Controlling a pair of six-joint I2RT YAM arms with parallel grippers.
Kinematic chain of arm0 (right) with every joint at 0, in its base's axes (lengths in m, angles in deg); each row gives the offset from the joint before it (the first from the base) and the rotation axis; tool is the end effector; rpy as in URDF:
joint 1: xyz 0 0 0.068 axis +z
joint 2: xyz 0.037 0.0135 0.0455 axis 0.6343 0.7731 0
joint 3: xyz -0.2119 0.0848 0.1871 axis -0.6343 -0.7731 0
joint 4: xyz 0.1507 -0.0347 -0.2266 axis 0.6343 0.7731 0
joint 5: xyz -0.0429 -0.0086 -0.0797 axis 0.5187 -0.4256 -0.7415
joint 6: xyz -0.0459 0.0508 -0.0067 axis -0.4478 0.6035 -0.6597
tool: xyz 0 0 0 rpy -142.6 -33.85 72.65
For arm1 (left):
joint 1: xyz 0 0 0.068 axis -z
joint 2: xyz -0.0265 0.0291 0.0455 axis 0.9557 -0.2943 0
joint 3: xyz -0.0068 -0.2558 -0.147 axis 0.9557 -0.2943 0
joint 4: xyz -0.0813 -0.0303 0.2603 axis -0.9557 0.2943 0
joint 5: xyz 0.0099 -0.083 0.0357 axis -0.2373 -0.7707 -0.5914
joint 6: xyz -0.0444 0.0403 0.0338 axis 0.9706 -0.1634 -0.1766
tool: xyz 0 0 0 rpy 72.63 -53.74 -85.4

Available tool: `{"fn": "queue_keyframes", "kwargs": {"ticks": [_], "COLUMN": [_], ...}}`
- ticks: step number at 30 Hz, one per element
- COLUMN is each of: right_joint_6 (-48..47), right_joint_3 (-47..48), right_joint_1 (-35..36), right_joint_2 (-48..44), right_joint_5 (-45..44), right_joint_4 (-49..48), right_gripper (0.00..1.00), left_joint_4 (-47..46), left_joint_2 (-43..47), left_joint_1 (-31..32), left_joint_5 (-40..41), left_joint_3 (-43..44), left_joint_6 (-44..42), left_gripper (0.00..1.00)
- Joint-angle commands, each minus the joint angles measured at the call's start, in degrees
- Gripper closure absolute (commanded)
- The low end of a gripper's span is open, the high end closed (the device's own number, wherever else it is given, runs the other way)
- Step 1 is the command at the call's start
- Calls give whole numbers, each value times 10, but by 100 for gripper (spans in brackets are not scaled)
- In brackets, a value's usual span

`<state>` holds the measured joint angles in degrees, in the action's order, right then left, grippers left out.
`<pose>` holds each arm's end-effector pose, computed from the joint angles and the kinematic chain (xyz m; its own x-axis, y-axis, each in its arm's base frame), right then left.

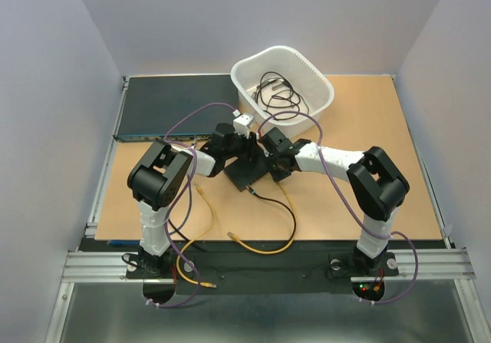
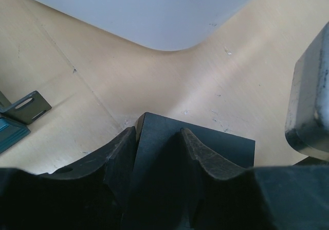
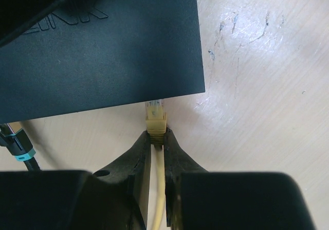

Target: Insert the plug into the switch port

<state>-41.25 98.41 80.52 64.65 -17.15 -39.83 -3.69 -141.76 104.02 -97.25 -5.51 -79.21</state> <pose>0.3003 0.2539 0.1624 -0.7774 -0.4437 -0.4458 -0.4848 0.8743 -0.0248 0.3569 -0.2377 0.1535 -0.3695 0.0541 -0.9277 0.7160 0.6529 -0.2471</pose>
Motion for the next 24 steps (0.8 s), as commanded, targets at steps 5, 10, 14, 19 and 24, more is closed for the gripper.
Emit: {"fn": "queue_keyframes", "kwargs": {"ticks": [5, 10, 14, 19, 24], "right_joint_6": [-51, -83, -92, -96, -114], "right_joint_3": [-4, -22, -32, -39, -58], "right_joint_1": [-5, -5, -5, -5, -5], "right_joint_2": [-28, -56, -65, -67, -88], "right_joint_5": [-15, 8, -1, -5, 3], "right_joint_4": [-90, -129, -151, -170, -204], "right_gripper": [100, 99, 100, 100, 99], "left_joint_4": [18, 28, 43, 64, 82], "left_joint_2": [-14, -8, 0, 7, 7], "left_joint_1": [15, 16, 23, 36, 56], "left_joint_5": [-65, -98, -107, -109, -102], "left_joint_3": [8, 7, 7, 7, 8], "left_joint_6": [-18, -15, -16, -14, -17], "left_gripper": [54, 54, 54, 54, 54]}}
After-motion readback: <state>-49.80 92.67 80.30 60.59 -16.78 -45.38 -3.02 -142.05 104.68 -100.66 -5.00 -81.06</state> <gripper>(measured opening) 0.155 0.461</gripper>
